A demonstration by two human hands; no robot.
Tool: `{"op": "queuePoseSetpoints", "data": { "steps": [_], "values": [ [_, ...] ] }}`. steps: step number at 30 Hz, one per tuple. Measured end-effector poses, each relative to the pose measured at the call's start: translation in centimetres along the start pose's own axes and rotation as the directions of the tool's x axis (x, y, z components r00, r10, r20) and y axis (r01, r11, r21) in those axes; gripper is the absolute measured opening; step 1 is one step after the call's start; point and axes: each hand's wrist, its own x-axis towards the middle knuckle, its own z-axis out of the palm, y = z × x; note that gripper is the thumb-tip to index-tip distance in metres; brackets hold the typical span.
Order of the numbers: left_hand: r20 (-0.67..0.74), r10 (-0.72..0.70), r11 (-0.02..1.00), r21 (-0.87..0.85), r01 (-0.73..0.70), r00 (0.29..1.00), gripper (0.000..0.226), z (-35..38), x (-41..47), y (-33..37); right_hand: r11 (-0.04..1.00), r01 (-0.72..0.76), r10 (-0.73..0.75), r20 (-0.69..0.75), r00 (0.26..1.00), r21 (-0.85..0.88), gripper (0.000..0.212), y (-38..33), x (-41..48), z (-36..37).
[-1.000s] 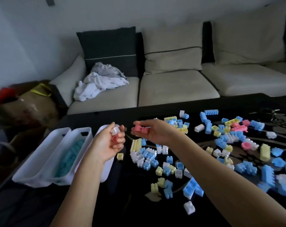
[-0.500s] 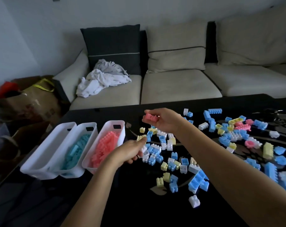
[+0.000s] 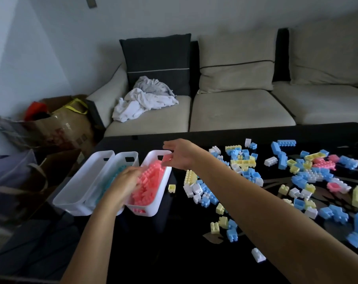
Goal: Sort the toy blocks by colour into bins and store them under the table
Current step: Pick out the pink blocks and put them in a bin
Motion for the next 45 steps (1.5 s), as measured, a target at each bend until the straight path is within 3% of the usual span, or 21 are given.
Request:
{"op": "queuePoseSetpoints", "data": {
  "steps": [3, 7, 11, 17, 21, 23, 25, 28, 34, 38, 41, 45],
  "values": [
    [-0.038, -0.014, 0.994, 0.107, 0.018, 0.999, 0.033, 0.4, -0.4, 0.2, 0.996, 0.026, -0.025, 0.013, 1.000, -0.085, 0.046, -0.7, -0.3, 0.6],
    [-0.079, 0.087, 0.993, 0.092, -0.080, 0.993, 0.038, 1.5, -0.6, 1.2, 0.976, 0.051, -0.043, 0.041, 0.998, -0.211, 0.041, -1.9, -1.5, -0.9],
    [-0.107, 0.236, 0.972, 0.026, -0.234, 0.966, 0.019, 4.5, -1.1, 2.9, 0.927, 0.080, -0.064, 0.056, 0.996, -0.367, 0.034, -3.6, -4.9, -5.2],
    [0.208, 0.471, 0.876, 0.011, -0.483, 0.858, 0.014, 12.9, -1.5, 5.8, 0.621, 0.135, -0.247, -0.029, 0.969, -0.772, 0.017, -6.8, -11.7, -16.1],
    [0.352, 0.555, 0.808, -0.014, -0.589, 0.754, 0.013, 20.4, -2.1, 8.0, 0.553, -0.002, -0.373, -0.250, 0.894, -0.833, 0.012, -8.7, -15.1, -24.5],
    [0.408, 0.573, 0.785, -0.024, -0.619, 0.711, 0.012, 24.2, -2.2, 8.6, 0.383, -0.163, -0.476, -0.345, 0.809, -0.909, 0.014, -9.0, -16.1, -29.0],
    [0.472, 0.579, 0.759, -0.013, -0.651, 0.665, 0.012, 28.1, -2.5, 9.1, 0.231, -0.320, -0.563, -0.394, 0.727, -0.919, 0.026, -9.1, -17.2, -32.8],
    [0.586, 0.551, 0.714, 0.038, -0.699, 0.595, 0.015, 33.7, -3.3, 9.1, 0.147, -0.422, -0.615, -0.416, 0.670, -0.895, 0.053, -8.4, -18.3, -36.4],
    [0.710, 0.483, 0.607, 0.150, -0.780, 0.512, 0.022, 40.7, -5.4, 7.9, 0.121, -0.358, -0.511, -0.367, 0.777, -0.926, 0.080, -7.4, -17.8, -39.1],
    [0.721, 0.470, 0.512, 0.248, -0.823, 0.509, 0.027, 42.4, -5.3, 7.3, 0.045, -0.362, -0.513, -0.332, 0.792, -0.931, 0.069, -7.7, -17.5, -39.7],
    [0.730, 0.489, 0.468, 0.243, -0.850, 0.478, 0.015, 42.7, -5.1, 7.2, -0.079, -0.358, -0.521, -0.268, 0.810, -0.930, 0.058, -7.9, -17.4, -39.7],
    [0.691, 0.502, 0.538, 0.221, -0.813, 0.520, 0.024, 41.9, -4.0, 8.0, -0.127, -0.361, -0.559, -0.234, 0.795, -0.924, 0.052, -7.2, -17.3, -39.7]
  ]
}}
